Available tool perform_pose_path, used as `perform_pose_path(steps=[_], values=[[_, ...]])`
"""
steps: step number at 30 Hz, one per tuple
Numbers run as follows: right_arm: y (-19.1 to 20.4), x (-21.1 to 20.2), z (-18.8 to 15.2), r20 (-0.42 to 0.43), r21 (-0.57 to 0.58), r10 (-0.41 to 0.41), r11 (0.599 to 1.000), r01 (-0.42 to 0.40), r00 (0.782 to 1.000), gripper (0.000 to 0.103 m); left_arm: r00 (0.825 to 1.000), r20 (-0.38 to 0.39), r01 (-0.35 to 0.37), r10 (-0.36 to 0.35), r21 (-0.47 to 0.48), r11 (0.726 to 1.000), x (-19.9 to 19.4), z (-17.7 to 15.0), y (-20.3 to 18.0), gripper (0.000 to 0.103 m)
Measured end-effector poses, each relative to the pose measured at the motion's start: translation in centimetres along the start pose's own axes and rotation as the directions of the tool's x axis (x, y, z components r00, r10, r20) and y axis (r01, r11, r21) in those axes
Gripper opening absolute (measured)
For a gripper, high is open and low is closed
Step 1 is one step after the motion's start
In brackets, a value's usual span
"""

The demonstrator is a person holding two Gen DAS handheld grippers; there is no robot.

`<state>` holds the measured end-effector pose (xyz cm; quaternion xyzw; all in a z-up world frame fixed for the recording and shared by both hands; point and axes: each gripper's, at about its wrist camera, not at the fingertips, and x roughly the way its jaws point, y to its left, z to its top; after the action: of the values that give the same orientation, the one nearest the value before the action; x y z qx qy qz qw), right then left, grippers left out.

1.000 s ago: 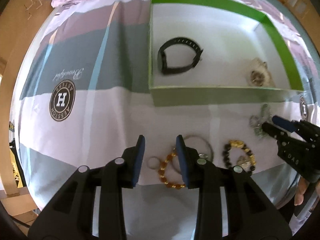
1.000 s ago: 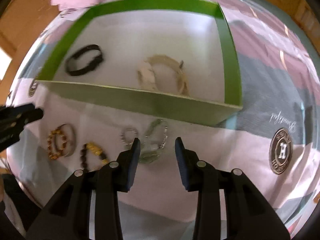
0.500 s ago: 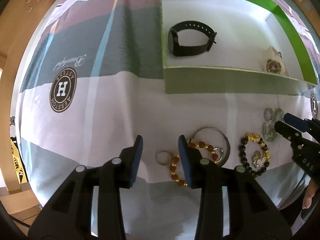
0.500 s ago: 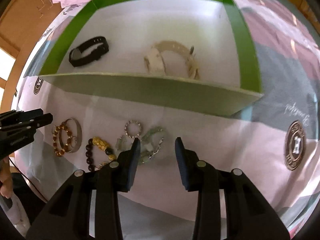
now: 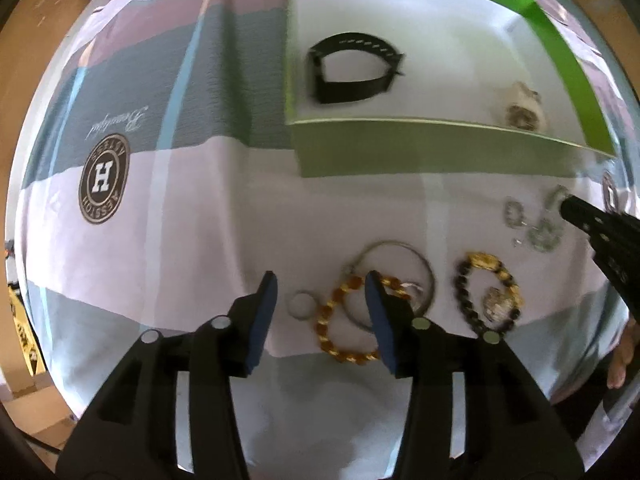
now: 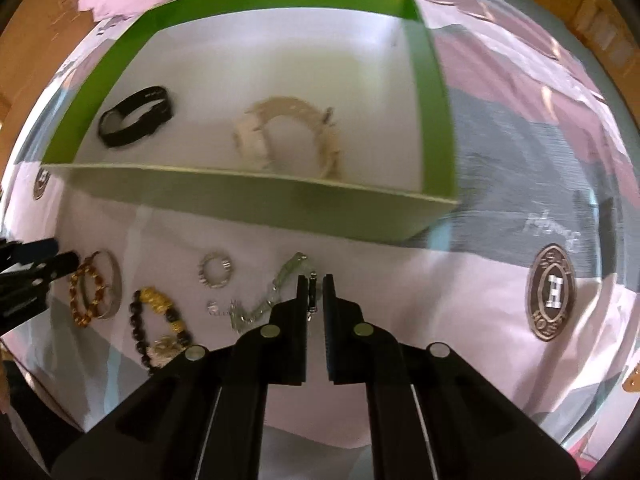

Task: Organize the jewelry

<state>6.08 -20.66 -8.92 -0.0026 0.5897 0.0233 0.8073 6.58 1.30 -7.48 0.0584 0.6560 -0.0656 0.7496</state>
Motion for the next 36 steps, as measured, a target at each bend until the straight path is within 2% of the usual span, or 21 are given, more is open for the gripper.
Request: perform_pose_path(steps=[5,7,11,13,16,21,26,31,33,36], values=[[-0.5,0.1,0.2,0.000,-0.004,0.006,1.000,-0.006,1.000,0.007,0.999,-0.034,-0.023,0.024,0.030,0.999,1.1,-0.2,-0.9,0.047],[-1.7,0.2,-0.4,-0.006,-0.002,0.011,1.000,-0.011,1.000,0.007,0.998,-0.059,-0.018,0.019,0.018,1.000,2.0,0.0,-0.6,0.037],[-1.0,0.1,-0.6,-0.015,-0.002,0.015,1.000,-0.015,1.000,0.007,0.998,-0.054,-0.014,0.014,-0.007,1.000,2.3,0.4,-0.1,0.024],[-0.8,0.3,-0.5,-0.018,0.003,0.020,1.000,-0.020,1.000,0.007,0.999,-0.045,0.012,-0.013,-0.023,1.000,2.1,0.6,0.0,0.009],[-1.1,0.2,-0.4,-0.016,0.013,0.020,1.000,-0.020,1.000,0.007,0.995,-0.007,0.096,-0.097,-0.069,0.993,1.2,0.9,1.0,0.007],[-2.4,-0.4,0.0,-0.001,0.041,0.027,0.999,-0.027,1.000,0.007,0.978,0.103,0.190,-0.180,-0.095,0.977,-1.8,1.2,0.9,0.007],[-3.2,-0.5,-0.1,0.004,0.062,0.033,0.998,-0.033,0.999,0.007,0.980,0.102,0.182,-0.170,-0.119,0.976,-1.8,0.1,0.5,0.007],[-4.7,-1.2,0.3,0.036,0.106,0.039,0.993,-0.043,0.999,0.007,0.982,0.104,0.171,-0.156,-0.151,0.974,-1.1,-0.9,3.0,0.007],[-5.4,-1.5,0.6,0.039,0.109,0.031,0.993,-0.035,0.999,0.007,0.984,0.099,0.162,-0.148,-0.154,0.975,-0.5,-0.7,2.9,0.007],[-5.6,-1.1,0.6,0.021,0.113,0.027,0.993,-0.029,0.999,0.020,0.988,0.087,0.143,-0.130,-0.160,0.977,0.1,-0.4,2.8,0.007]])
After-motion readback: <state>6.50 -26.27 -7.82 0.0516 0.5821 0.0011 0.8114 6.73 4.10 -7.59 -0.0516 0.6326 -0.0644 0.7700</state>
